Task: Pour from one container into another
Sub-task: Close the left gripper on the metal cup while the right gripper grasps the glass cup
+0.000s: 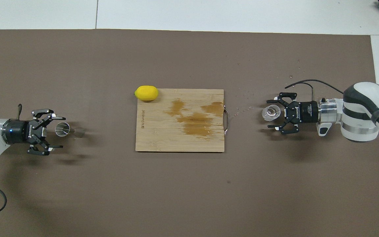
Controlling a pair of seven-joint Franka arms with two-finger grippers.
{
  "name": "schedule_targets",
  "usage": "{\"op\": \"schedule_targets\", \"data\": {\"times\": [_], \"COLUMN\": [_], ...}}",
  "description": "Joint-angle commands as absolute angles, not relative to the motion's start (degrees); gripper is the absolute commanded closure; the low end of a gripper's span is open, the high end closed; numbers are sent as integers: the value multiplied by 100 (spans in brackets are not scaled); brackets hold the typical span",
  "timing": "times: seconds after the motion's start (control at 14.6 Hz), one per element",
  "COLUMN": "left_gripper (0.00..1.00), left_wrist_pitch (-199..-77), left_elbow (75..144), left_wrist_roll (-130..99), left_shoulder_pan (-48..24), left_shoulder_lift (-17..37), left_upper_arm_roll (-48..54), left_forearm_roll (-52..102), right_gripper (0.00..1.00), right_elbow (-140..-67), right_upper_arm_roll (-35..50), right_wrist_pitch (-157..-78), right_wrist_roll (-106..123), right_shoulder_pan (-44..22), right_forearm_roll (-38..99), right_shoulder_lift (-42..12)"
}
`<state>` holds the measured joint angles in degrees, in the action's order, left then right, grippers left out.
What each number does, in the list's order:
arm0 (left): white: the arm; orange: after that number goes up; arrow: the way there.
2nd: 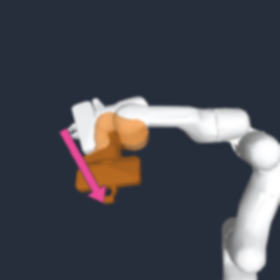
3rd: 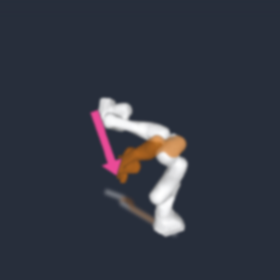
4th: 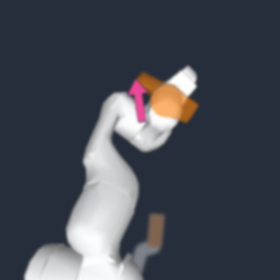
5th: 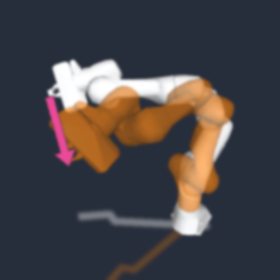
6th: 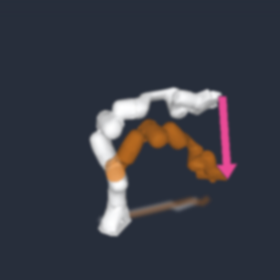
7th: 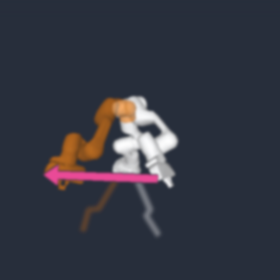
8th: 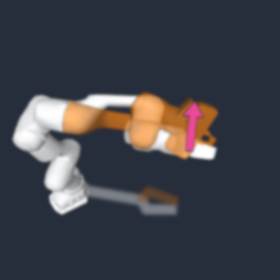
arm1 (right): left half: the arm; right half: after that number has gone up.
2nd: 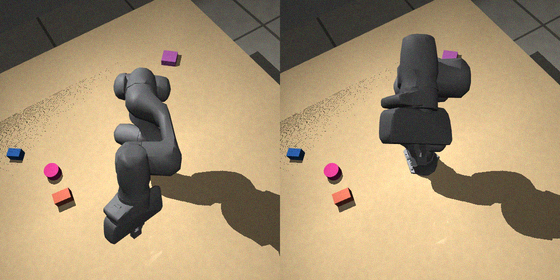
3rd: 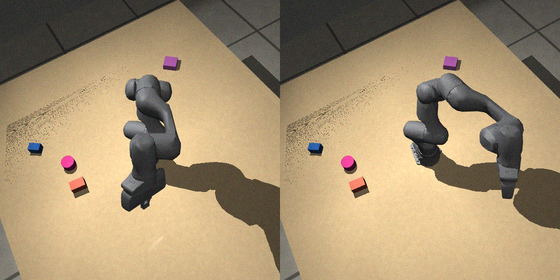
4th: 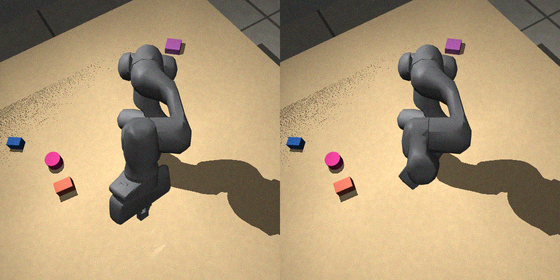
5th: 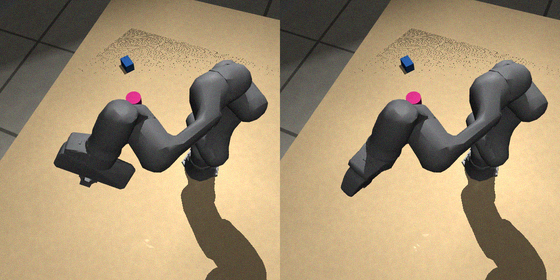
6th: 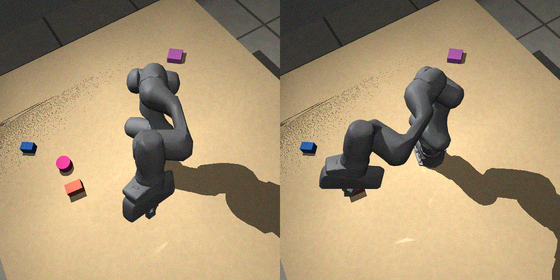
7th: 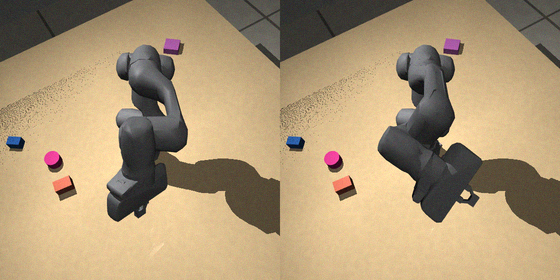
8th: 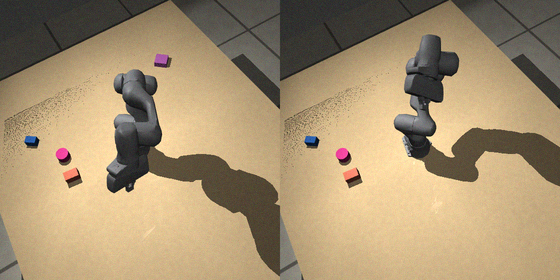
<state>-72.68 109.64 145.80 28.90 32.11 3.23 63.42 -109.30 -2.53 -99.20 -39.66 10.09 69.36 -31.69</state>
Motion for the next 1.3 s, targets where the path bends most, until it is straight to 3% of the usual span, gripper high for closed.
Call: {"op": "schedule_targets", "data": {"times": [0.0, 0.62, 0.82, 0.96, 1.1, 1.23], "left_gripper": [0, 3, 16, 33, 52, 64], "left_wrist_pitch": [-7392, -7269, -7269, -7295, -7339, -7356], "left_elbow": [11206, 11197, 11197, 11197, 11197, 11197], "left_wrist_roll": [14766, 14766, 14766, 14774, 14774, 14774], "left_shoulder_pan": [2848, 2856, 2892, 2883, 2848, 2839], "left_shoulder_lift": [3111, 3103, 3103, 3103, 3103, 3103], "left_upper_arm_roll": [334, 360, 360, 369, 360, 369], "left_forearm_roll": [6477, 6504, 6504, 6504, 6521, 6592], "right_gripper": [0, 1, 38, 56, 68, 78], "right_elbow": [-10775, -10793, -10802, -10802, -10802, -10802], "right_upper_arm_roll": [-211, -220, -211, -211, -211, -211], "right_wrist_pitch": [-9932, -9949, -9932, -9923, -9923, -9905], "right_wrist_roll": [-4122, -4131, -4131, -4140, -4166, -4306], "right_shoulder_pan": [1063, 1125, 1125, 1125, 1116, 1099], "right_forearm_roll": [6759, 6724, 6724, 6732, 6741, 6776], "right_shoulder_lift": [-3269, -3261, -3261, -3261, -3261, -3243]}}
